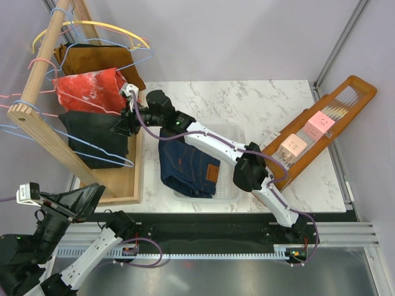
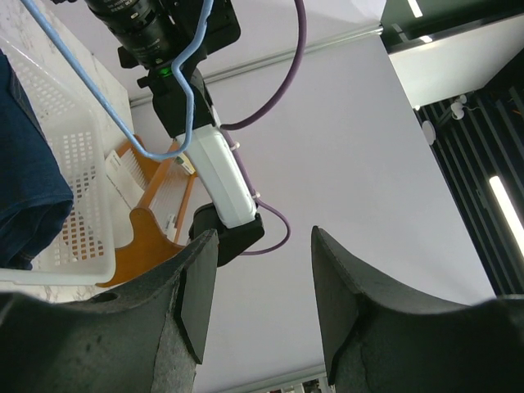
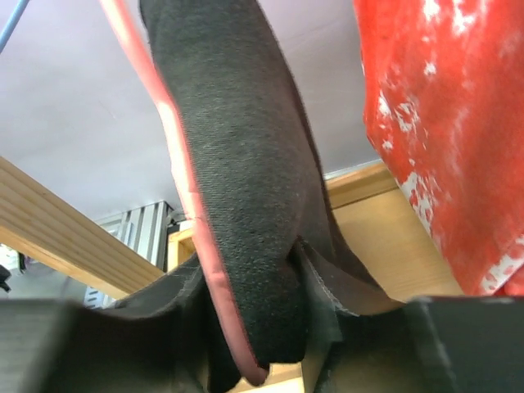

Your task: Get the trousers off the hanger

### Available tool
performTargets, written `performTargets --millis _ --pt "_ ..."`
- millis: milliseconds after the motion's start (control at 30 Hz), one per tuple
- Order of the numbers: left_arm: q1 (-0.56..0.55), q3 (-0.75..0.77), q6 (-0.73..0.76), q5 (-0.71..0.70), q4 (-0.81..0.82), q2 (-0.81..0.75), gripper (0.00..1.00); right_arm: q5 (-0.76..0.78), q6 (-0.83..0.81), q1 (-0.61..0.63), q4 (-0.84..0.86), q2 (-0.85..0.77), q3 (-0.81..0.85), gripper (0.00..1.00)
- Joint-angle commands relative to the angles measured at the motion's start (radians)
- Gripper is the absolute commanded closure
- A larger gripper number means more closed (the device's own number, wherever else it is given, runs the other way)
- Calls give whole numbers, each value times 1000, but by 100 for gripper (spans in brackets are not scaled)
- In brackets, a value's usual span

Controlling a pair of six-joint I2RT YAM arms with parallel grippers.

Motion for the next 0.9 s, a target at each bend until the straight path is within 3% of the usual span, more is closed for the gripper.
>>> performTargets --millis 0,133,167,433,867 --pt "-5 6 -37 -32 4 -59 44 1 4 30 95 -32 43 69" --pt "-5 6 -39 -22 4 -53 44 1 7 36 101 -69 46 98" --pt "-5 6 -40 -20 6 -50 44 6 7 39 101 -76 41 100" --pt "-5 9 -36 -3 13 -33 44 125 39 45 147 -188 -11 100" --pt "-5 33 -14 7 29 -16 44 112 177 16 249 -256 52 100"
